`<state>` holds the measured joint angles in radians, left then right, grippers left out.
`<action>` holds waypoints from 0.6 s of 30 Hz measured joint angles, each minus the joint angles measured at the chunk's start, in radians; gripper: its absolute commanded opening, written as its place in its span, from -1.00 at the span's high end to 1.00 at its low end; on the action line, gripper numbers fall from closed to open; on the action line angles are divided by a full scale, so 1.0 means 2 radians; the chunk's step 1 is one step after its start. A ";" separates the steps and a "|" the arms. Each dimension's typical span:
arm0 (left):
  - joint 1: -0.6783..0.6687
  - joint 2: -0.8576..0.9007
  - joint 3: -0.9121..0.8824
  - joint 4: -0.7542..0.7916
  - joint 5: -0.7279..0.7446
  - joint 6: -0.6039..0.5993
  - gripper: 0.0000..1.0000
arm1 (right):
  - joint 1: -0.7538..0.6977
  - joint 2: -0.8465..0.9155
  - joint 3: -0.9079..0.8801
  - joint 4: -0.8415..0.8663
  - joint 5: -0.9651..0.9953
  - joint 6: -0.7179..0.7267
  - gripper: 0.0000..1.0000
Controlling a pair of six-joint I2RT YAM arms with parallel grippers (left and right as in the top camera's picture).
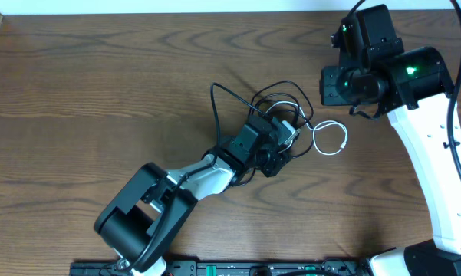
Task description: Untangle cables
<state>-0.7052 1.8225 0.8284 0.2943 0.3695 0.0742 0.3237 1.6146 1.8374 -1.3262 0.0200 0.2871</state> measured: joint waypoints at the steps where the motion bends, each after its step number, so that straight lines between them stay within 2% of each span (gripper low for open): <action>1: 0.000 0.003 0.000 0.007 0.000 0.000 -0.13 | 0.000 0.000 0.000 -0.002 0.000 -0.002 0.51; 13: 0.000 0.047 0.000 0.054 0.002 0.000 -0.12 | 0.000 0.000 0.000 -0.018 0.000 -0.005 0.55; 14: 0.000 0.049 0.000 0.060 0.001 0.000 -0.01 | 0.000 0.000 0.000 -0.019 0.000 -0.005 0.56; 17: 0.000 0.052 0.000 0.063 0.001 -0.002 0.52 | 0.000 0.000 0.000 -0.021 0.000 -0.005 0.56; 18: 0.000 0.053 0.000 0.063 0.001 -0.003 0.78 | 0.000 0.000 0.000 -0.021 0.000 -0.005 0.56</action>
<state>-0.7052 1.9278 0.8291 0.4202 0.3721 0.0673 0.3237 1.6146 1.8374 -1.3682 0.0200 0.2768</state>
